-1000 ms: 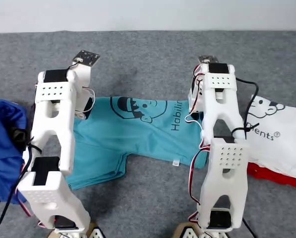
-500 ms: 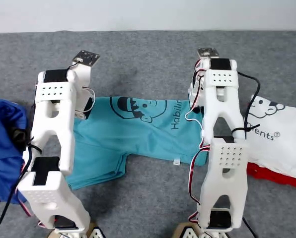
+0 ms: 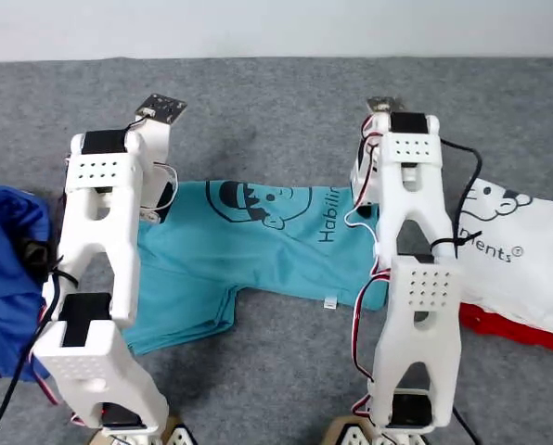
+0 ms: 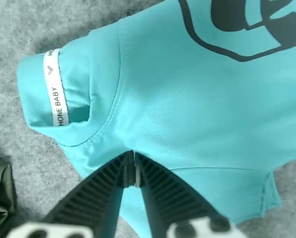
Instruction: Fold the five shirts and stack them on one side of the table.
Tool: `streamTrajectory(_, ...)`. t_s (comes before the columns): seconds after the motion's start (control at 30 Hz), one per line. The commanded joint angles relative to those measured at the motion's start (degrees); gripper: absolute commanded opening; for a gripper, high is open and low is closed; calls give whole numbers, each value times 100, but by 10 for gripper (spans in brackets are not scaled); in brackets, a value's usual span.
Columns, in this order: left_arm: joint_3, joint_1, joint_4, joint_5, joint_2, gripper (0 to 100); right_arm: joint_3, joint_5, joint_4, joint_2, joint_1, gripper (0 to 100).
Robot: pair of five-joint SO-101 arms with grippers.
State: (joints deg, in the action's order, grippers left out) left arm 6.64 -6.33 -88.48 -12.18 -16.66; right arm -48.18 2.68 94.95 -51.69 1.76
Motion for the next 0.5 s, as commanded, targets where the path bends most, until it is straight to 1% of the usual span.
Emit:
streamTrajectory(0.0, 180, 44, -62, -62, 334, 6, -273, 62, 13, -22, -163, 72)
streamTrajectory(0.33, 171, 53, -97, -62, 334, 6, -281, 62, 13, 321, -224, 72)
streamTrajectory(0.47, 171, 53, -105, -62, 343, 6, -281, 62, -101, 224, -233, 72)
